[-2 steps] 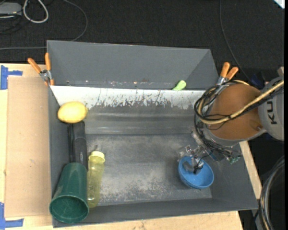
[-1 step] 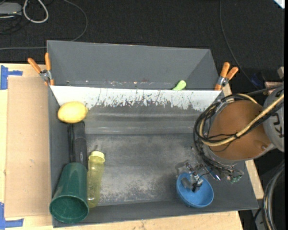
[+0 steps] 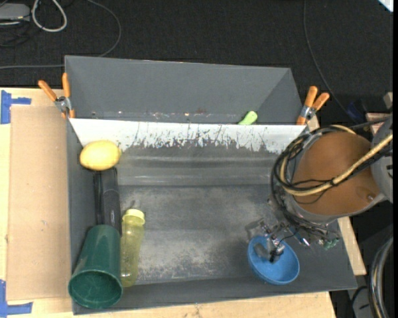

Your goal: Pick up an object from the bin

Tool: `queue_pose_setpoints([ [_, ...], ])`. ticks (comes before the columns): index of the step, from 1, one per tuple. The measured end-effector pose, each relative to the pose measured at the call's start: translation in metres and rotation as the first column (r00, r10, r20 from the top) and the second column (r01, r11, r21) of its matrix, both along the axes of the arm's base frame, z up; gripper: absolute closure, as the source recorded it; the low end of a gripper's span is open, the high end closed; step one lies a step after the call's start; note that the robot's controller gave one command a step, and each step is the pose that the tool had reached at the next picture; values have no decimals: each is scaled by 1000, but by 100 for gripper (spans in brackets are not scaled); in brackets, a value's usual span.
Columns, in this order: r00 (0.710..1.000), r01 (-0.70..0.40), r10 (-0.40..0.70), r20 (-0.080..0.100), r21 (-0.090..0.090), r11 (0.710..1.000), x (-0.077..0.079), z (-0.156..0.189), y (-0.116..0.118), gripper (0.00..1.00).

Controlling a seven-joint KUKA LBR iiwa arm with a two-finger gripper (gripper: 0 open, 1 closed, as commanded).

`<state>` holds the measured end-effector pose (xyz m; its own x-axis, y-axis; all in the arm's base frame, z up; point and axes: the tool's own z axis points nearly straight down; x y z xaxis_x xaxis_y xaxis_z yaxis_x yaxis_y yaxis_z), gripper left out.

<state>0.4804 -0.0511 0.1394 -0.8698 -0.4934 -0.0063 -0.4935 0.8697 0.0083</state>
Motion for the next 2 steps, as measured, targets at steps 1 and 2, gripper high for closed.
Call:
queue_pose_setpoints([
  [1,1000,26,-26,6,0,1000,49,-67,6,100],
  [2,1000,-16,17,16,-2,1000,12,36,-10,100],
])
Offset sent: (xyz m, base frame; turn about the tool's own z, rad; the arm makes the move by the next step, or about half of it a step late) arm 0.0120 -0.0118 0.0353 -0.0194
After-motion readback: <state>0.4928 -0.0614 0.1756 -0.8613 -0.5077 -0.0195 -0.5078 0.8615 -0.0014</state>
